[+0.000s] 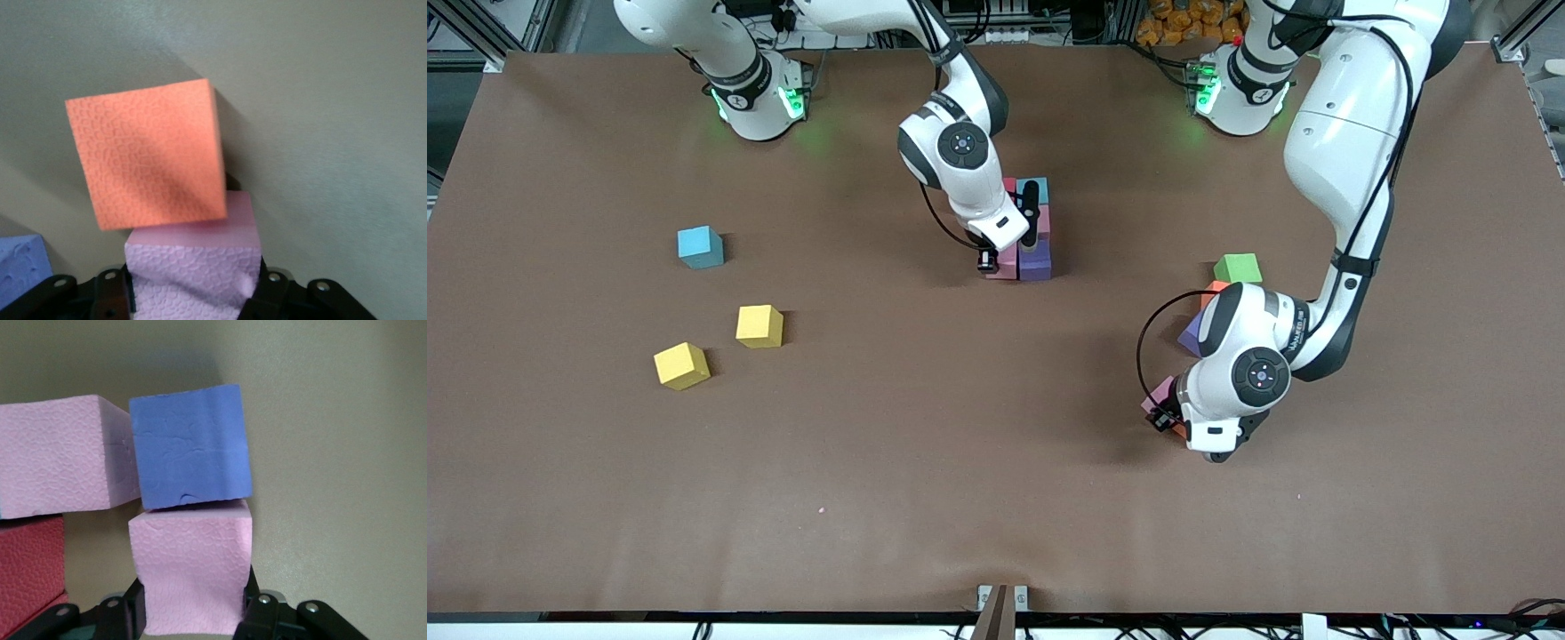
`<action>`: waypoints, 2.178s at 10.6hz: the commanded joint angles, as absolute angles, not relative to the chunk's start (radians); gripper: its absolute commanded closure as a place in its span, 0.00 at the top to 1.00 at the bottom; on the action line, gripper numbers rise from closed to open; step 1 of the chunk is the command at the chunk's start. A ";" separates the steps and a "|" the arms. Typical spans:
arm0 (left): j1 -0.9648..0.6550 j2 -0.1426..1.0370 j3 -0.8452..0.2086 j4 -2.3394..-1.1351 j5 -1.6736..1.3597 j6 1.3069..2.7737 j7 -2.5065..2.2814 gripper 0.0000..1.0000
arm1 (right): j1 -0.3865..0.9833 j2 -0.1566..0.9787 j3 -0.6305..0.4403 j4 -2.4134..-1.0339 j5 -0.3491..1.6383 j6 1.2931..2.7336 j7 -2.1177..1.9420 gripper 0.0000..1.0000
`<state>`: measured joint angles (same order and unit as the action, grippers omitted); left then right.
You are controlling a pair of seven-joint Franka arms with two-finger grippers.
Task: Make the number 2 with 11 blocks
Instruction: 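Grasp the pink cube with the left gripper while the right releases pink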
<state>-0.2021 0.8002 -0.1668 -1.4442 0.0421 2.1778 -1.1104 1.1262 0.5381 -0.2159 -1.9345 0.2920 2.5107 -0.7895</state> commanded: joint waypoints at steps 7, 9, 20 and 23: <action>-0.250 0.634 -0.236 -1.456 0.037 2.041 -1.446 0.28 | 1.132 0.552 -0.219 -1.936 0.287 2.528 -0.795 0.29; -0.249 0.611 -0.248 -1.457 0.037 1.999 -1.549 0.28 | 1.132 0.554 -0.219 -1.934 0.287 2.528 -0.790 0.29; -0.250 0.575 -0.319 -1.456 0.037 1.971 -1.934 0.27 | 1.126 0.545 -0.219 -1.922 0.296 2.510 -0.779 1.00; -0.249 0.561 -0.347 -1.456 0.037 1.971 -2.027 0.27 | 1.114 0.505 -0.229 -1.925 0.296 2.439 -0.790 1.00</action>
